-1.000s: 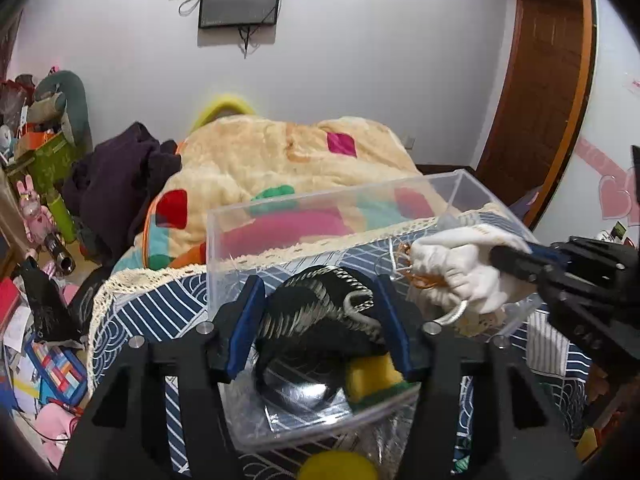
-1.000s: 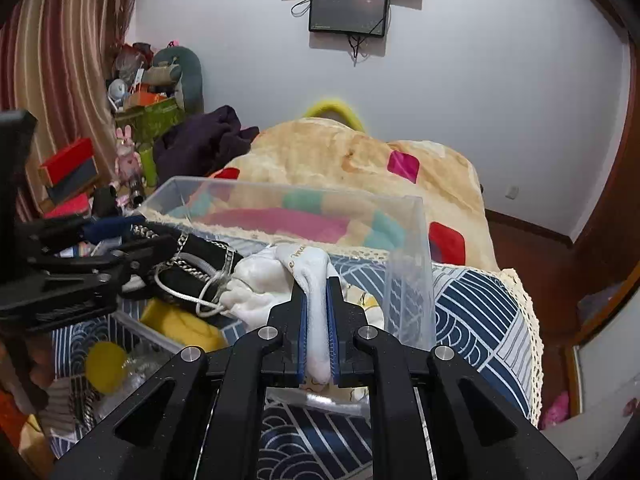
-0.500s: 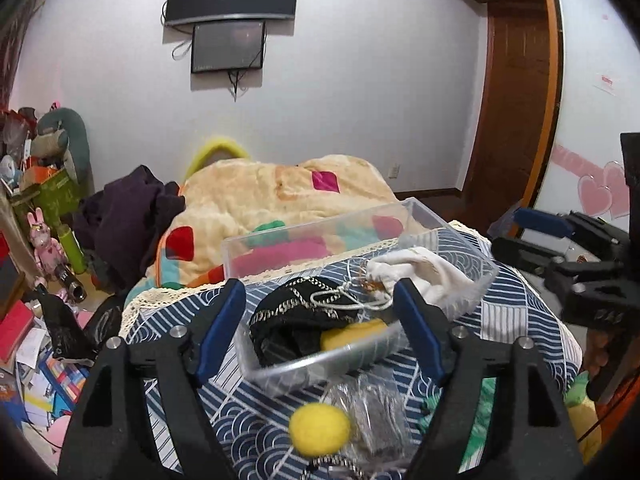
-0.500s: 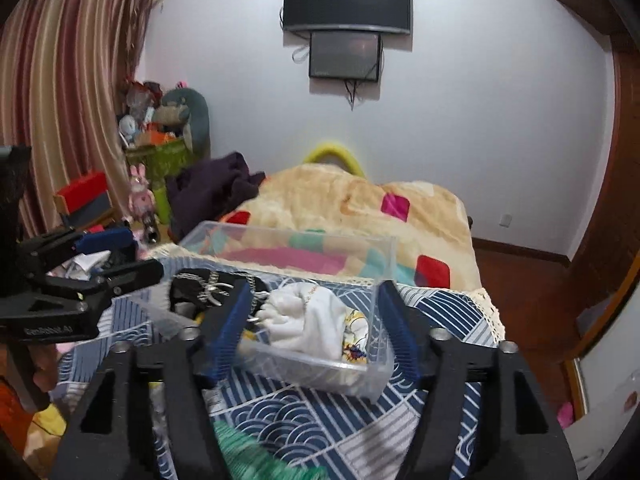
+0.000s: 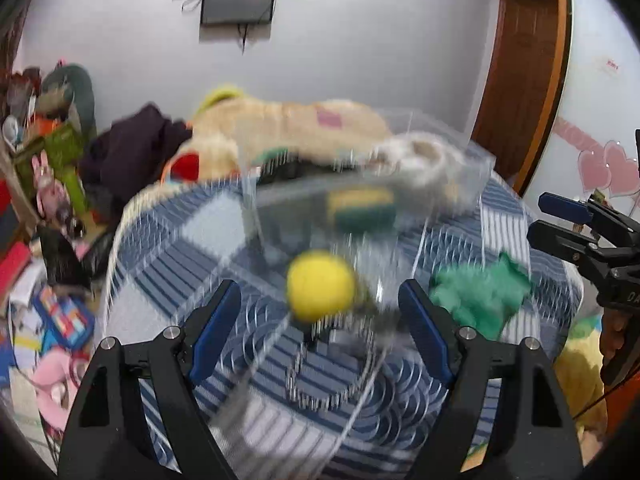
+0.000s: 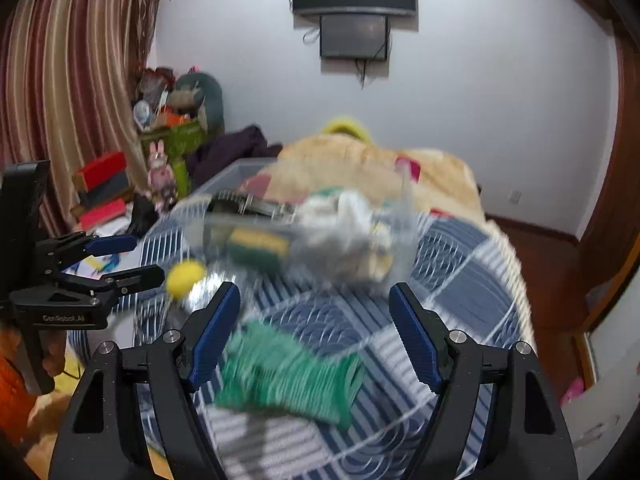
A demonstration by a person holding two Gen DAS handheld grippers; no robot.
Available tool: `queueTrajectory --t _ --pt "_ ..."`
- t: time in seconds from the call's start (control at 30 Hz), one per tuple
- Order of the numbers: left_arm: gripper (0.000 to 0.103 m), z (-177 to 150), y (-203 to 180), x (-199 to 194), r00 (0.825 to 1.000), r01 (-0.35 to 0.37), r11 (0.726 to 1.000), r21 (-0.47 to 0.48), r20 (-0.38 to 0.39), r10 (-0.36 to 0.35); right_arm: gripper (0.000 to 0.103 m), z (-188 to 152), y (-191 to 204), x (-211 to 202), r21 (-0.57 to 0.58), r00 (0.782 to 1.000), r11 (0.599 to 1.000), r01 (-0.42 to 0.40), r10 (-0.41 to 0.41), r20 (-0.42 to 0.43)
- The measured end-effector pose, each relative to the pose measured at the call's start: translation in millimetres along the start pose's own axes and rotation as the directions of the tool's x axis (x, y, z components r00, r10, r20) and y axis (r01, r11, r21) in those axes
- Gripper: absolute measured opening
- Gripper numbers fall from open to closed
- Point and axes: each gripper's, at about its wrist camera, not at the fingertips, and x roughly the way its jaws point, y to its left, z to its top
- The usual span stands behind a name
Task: Organize soft objects
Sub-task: 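Grasp the braided cord with the left tool while the right tool grasps the green glove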
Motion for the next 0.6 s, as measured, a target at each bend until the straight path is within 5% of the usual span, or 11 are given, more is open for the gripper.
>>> queueTrajectory --t 0.3,0.43,0.6 --pt "0.081 -37.8 -2.4 21.4 0.996 0.01 0.999 -0.037 -0.093 -0.013 0.074 -30.8 -2.4 32.0 0.056 0.99 0.998 -0.034 0.041 -0.138" --pt "0.059 -43.3 -1.0 22.9 0.996 -0.01 0.999 -0.041 -0.093 0.006 0.074 -36.9 2.4 33.4 0.053 0.989 0.998 -0.024 0.032 -0.146" --pt "0.036 -48.5 1.5 16.0 0.997 -0.022 0.999 -0.041 -0.076 0.018 0.047 -39.3 -0.2 28.4 0.065 0.993 0.998 -0.015 0.023 -0.118"
